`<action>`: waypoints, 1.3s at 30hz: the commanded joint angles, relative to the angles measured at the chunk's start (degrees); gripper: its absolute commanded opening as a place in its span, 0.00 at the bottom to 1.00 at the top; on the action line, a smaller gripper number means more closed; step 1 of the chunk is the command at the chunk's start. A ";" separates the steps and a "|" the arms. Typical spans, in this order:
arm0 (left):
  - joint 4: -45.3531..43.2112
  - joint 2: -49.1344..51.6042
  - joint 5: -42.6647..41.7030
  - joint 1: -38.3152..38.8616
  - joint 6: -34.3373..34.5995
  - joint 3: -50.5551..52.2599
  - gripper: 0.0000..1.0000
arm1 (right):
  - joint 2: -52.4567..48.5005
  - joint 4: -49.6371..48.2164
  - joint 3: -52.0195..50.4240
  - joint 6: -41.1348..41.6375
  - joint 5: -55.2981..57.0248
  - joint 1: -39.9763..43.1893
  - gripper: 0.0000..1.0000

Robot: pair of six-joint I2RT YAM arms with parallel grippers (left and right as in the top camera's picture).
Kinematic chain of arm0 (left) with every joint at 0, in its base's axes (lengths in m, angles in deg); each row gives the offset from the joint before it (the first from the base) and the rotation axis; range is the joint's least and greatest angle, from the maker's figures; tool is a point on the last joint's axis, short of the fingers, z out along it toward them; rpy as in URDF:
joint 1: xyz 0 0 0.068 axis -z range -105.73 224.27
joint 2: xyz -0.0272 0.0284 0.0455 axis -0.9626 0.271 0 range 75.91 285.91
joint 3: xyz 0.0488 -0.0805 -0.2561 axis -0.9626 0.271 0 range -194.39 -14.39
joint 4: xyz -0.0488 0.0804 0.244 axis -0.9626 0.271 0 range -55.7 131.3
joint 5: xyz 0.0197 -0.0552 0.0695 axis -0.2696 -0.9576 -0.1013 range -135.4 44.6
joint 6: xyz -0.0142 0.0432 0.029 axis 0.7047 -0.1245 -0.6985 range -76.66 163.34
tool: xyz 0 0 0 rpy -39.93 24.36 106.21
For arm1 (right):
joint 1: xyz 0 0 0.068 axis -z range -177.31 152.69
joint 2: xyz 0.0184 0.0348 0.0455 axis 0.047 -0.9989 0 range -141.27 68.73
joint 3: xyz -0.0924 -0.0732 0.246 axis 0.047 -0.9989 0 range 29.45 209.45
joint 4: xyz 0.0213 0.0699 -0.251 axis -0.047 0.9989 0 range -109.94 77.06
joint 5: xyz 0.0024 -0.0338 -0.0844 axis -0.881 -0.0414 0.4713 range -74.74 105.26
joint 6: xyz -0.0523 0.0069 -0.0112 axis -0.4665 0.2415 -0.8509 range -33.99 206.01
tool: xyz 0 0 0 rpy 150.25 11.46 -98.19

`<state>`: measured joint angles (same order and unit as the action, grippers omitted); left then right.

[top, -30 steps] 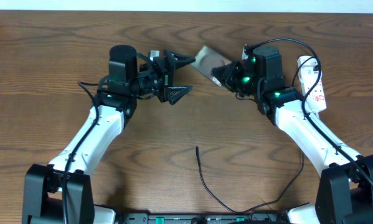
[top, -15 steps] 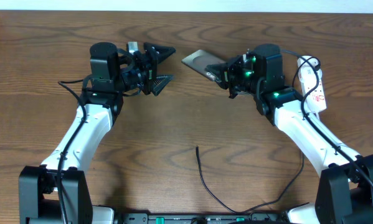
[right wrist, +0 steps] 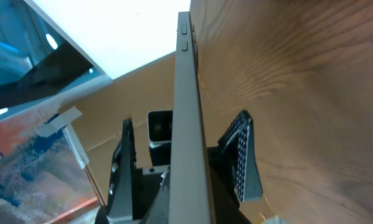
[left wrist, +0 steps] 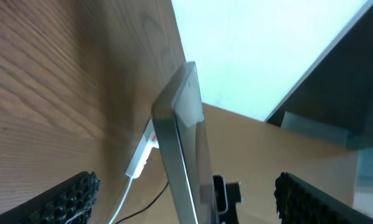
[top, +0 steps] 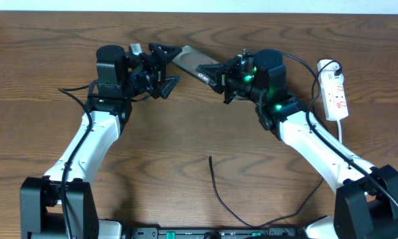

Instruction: Plug charger to phone and switch on socket

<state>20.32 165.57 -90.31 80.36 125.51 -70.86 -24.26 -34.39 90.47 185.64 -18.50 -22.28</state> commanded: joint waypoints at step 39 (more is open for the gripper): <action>-1.60 -0.94 5.57 -0.28 10.03 -0.02 0.07 | 0.24 -3.15 1.01 5.16 1.09 -7.06 0.01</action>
<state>19.27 165.57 -85.45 80.36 135.90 -70.86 -24.26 -37.70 90.55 191.54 -16.42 -28.57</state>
